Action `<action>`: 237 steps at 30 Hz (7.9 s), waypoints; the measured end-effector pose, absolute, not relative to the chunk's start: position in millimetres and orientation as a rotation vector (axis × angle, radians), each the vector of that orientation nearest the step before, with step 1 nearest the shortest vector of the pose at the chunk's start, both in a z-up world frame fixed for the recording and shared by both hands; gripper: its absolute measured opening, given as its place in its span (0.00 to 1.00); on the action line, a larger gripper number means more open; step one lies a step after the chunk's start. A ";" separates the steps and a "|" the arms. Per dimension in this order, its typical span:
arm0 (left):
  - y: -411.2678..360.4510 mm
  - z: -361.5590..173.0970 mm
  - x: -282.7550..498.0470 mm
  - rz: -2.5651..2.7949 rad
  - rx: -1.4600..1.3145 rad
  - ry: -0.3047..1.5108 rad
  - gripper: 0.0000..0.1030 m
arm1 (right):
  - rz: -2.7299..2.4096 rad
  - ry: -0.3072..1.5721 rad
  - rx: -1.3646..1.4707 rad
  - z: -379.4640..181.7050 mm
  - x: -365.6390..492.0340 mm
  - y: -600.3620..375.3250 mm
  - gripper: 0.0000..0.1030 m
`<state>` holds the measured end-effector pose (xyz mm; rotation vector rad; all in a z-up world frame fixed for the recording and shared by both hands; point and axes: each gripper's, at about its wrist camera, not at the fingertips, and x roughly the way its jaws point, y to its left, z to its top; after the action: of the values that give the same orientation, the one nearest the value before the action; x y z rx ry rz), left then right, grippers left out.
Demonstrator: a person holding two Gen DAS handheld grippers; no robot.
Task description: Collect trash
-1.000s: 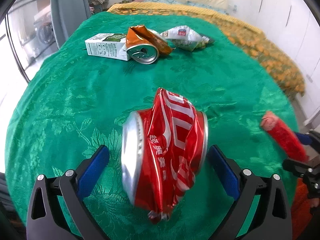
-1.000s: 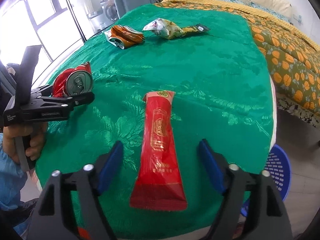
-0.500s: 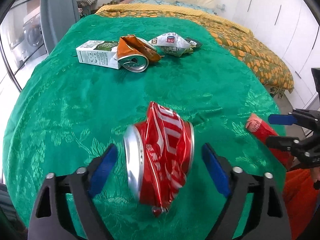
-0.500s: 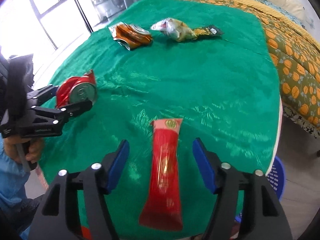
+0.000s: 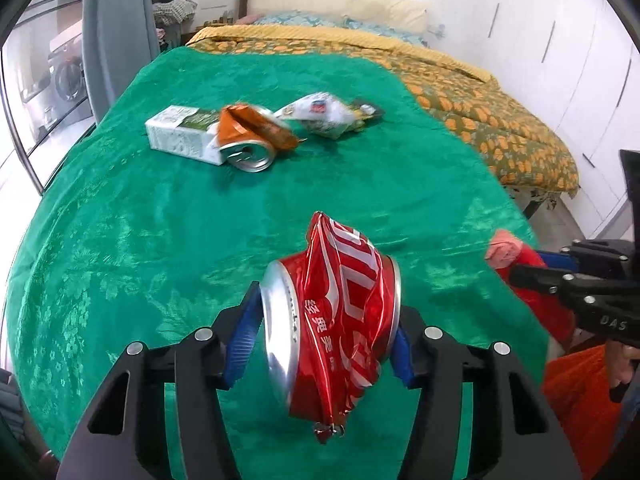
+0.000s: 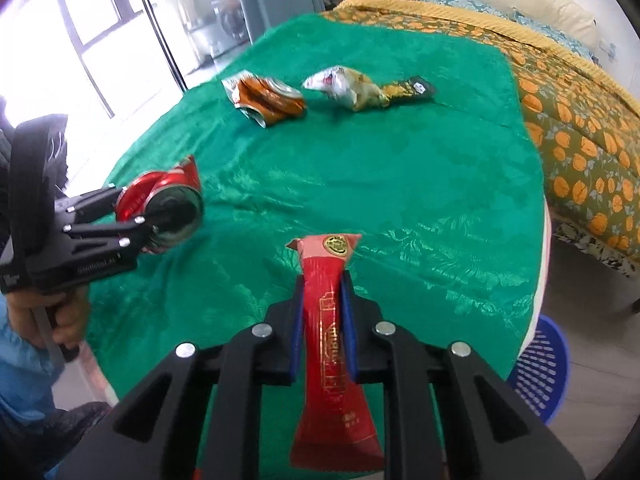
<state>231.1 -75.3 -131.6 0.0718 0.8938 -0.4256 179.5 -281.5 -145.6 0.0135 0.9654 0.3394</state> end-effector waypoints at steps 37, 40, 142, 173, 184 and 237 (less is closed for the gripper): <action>-439.2 -181.9 178.6 -0.848 0.251 1.003 0.55 | -0.137 0.898 0.375 -198.8 144.5 -600.2 0.15; -451.5 -195.7 184.0 -0.840 0.251 1.022 0.55 | -0.145 0.916 0.382 -211.3 146.5 -614.2 0.15; 28.2 -140.2 500.9 0.025 -0.263 1.261 0.57 | 0.216 0.773 -0.208 -183.7 195.0 -248.9 0.93; -33.8 -167.8 276.1 -0.280 0.171 0.971 0.92 | 0.185 0.828 -0.132 -187.3 205.4 -259.7 0.93; -34.3 -171.5 274.8 -0.260 0.155 0.956 0.95 | 0.210 0.835 -0.026 -169.8 266.8 -290.9 0.93; -31.0 -172.8 277.6 -0.263 0.145 0.958 0.95 | 0.209 0.868 -0.061 -197.3 190.0 -247.6 0.91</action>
<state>277.6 -31.0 -172.8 0.1451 0.9584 -0.2625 190.0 -247.6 -197.3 -0.0609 0.8677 0.2091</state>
